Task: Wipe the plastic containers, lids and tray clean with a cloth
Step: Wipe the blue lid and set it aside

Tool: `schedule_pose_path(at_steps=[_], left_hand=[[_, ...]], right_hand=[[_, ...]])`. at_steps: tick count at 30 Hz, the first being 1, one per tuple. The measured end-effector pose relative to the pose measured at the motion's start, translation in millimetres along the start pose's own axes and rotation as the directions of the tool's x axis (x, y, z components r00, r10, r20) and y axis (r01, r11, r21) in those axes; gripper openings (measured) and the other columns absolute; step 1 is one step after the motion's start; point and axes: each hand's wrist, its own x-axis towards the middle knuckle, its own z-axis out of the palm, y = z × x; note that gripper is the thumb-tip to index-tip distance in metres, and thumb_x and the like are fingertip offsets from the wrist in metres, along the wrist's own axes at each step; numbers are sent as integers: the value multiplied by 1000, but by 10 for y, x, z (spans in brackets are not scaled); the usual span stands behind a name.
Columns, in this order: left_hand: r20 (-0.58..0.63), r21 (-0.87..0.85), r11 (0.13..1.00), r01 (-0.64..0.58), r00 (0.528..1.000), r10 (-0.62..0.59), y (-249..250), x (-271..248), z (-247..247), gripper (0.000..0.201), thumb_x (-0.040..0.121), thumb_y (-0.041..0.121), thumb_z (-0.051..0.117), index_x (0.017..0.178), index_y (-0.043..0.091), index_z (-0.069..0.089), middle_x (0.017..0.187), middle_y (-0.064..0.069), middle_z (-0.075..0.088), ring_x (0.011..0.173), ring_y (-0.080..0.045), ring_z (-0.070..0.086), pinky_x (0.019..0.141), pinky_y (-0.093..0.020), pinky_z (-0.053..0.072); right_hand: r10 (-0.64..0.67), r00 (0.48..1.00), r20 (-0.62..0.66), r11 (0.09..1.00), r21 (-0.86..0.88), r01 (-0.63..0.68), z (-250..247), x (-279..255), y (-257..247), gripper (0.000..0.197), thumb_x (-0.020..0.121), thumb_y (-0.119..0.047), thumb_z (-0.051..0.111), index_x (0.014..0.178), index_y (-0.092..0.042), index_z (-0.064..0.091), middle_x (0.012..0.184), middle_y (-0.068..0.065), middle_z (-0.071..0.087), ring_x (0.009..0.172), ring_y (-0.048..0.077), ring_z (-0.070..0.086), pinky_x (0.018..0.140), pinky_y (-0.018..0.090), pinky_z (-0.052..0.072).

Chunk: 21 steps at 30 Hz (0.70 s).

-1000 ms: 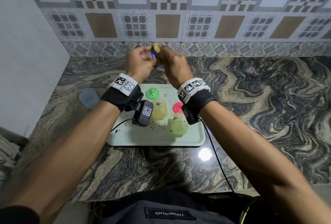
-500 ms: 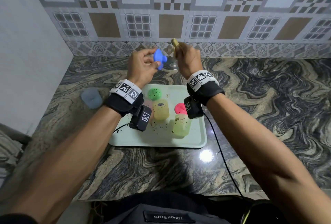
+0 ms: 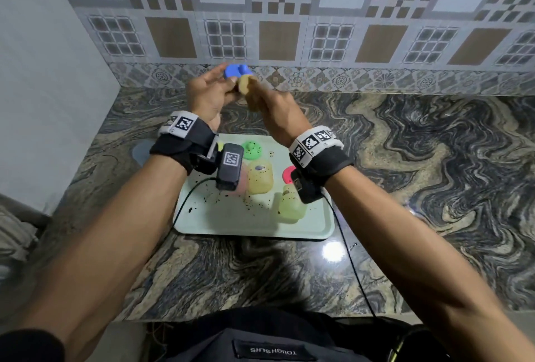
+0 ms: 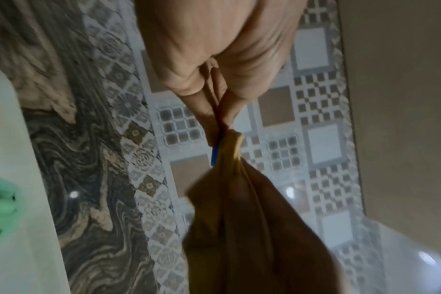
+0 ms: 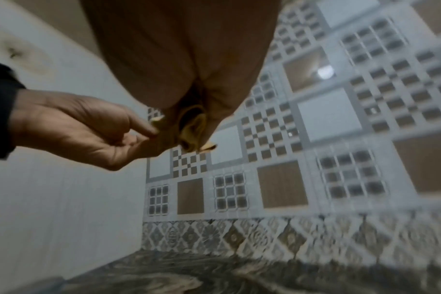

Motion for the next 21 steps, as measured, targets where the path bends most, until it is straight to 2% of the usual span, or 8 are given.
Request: schedule_pose_path(at_steps=[3, 7, 9, 11, 14, 16, 18, 21], left_hand=[[40, -31, 994, 101, 994, -100, 68, 141, -264, 40, 88, -10, 58, 127, -1, 57, 102, -10, 71, 78, -13, 71, 72, -23, 58], [111, -26, 990, 141, 984, -138, 81, 111, -402, 33, 91, -11, 51, 121, 0, 58, 98, -5, 71, 80, -13, 71, 72, -23, 58], [183, -87, 979, 182, 969, -164, 52, 85, -413, 36, 91, -12, 46, 126, -2, 53, 107, -12, 64, 82, -15, 70, 71, -23, 58], [249, -71, 975, 210, 950, -187, 85, 53, -480, 35, 93, -10, 44, 124, 1, 55, 107, -11, 66, 84, -13, 71, 72, -21, 56], [265, -20, 978, 209, 944, -196, 144, -15, -733, 33, 95, -6, 45, 108, 12, 69, 94, -1, 74, 76, -10, 71, 65, -21, 57], [265, -36, 982, 185, 949, -169, 161, -70, -861, 40, 95, -8, 43, 96, 16, 75, 92, 2, 75, 80, -11, 72, 64, -23, 57], [262, 5, 988, 157, 953, -153, 165, -117, -921, 37, 94, -10, 42, 104, 14, 70, 94, 3, 75, 87, -11, 71, 69, -23, 58], [317, 60, 989, 138, 937, -150, 191, -181, -987, 39, 94, -11, 42, 104, 14, 70, 100, 1, 74, 94, -12, 70, 76, -24, 57]], right_hand=[[-81, 997, 5, 996, -33, 81, -70, 0, 61, 29, 98, -2, 46, 122, -7, 61, 86, 1, 70, 60, 9, 59, 61, 28, 55], [-57, 943, -327, 998, -37, 48, -1, 106, 10, 32, 99, -6, 49, 130, -3, 58, 116, 20, 68, 89, 30, 71, 77, 38, 59], [-192, 964, -185, 978, -117, 172, 173, 114, -111, 34, 99, -8, 52, 132, -5, 57, 140, 19, 53, 120, 36, 59, 95, 45, 51], [-259, 966, -12, 950, -182, 252, 290, 71, -80, 40, 96, -4, 55, 136, -8, 53, 149, 14, 44, 130, 36, 51, 100, 47, 46], [-114, 992, -47, 981, -165, 105, 235, 146, 154, 44, 94, 2, 53, 137, -8, 53, 143, 16, 51, 104, 41, 67, 87, 53, 56], [17, 994, -105, 996, -89, -27, 161, 218, 225, 43, 94, 1, 51, 137, -6, 53, 125, 22, 64, 92, 38, 69, 80, 41, 56], [-35, 989, -146, 999, -21, 32, 168, 248, 103, 37, 99, -6, 48, 135, -5, 54, 110, 18, 69, 87, 26, 67, 75, 23, 45], [-227, 974, 7, 972, 67, 226, 238, 233, -187, 31, 101, -9, 44, 130, -5, 56, 107, 12, 69, 84, 12, 59, 76, 16, 40]])
